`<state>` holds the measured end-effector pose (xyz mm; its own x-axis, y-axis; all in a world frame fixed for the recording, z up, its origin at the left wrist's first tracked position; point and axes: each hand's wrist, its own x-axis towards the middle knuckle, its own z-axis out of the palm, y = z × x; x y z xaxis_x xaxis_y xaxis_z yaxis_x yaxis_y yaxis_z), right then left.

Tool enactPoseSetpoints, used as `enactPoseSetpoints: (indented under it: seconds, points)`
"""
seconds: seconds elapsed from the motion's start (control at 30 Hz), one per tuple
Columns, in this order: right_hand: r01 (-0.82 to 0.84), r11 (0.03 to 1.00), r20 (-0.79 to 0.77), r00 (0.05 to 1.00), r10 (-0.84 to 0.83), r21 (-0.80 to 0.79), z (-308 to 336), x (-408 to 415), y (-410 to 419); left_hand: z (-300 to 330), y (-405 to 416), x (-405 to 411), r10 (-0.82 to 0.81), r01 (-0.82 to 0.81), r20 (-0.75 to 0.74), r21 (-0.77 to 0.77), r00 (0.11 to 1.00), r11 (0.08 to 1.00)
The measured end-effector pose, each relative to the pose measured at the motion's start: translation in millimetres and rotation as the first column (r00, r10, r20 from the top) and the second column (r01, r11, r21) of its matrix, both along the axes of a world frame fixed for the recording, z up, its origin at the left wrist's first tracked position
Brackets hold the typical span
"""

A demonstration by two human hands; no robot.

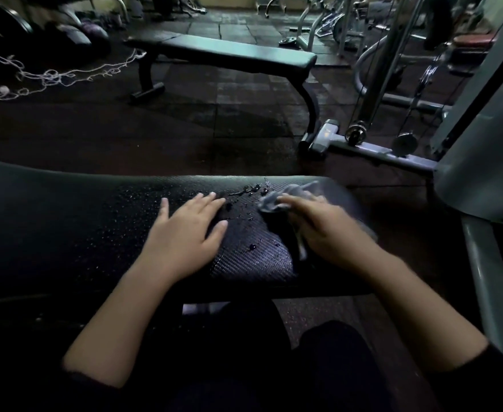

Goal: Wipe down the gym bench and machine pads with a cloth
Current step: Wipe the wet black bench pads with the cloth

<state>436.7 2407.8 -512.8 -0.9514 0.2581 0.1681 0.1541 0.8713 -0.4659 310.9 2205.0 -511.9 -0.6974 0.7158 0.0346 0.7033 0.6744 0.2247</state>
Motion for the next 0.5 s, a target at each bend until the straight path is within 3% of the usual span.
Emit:
enactPoseSetpoints:
  seconds: [0.17, 0.3, 0.5]
  points:
    - [-0.142, 0.99, -0.001, 0.99, 0.142, -0.016, 3.3, -14.2, -24.3, -4.5, -36.3, -12.6, 0.056, -0.056, -0.031, -0.011, 0.998, 0.998]
    - [-0.128, 0.949, 0.251, 0.966, 0.054, 0.288, 6.6, -6.1, -12.5, -12.1, -41.3, -12.8, 0.054, -0.054, -0.033, -0.002, 0.998, 0.999]
    - [-0.107, 0.96, 0.319, 0.947, 0.019, 0.26, 2.0, -27.2, -29.5, -16.0, -44.6, -22.5, 0.016, -0.014, -0.023, 0.066, 1.0, 0.998]
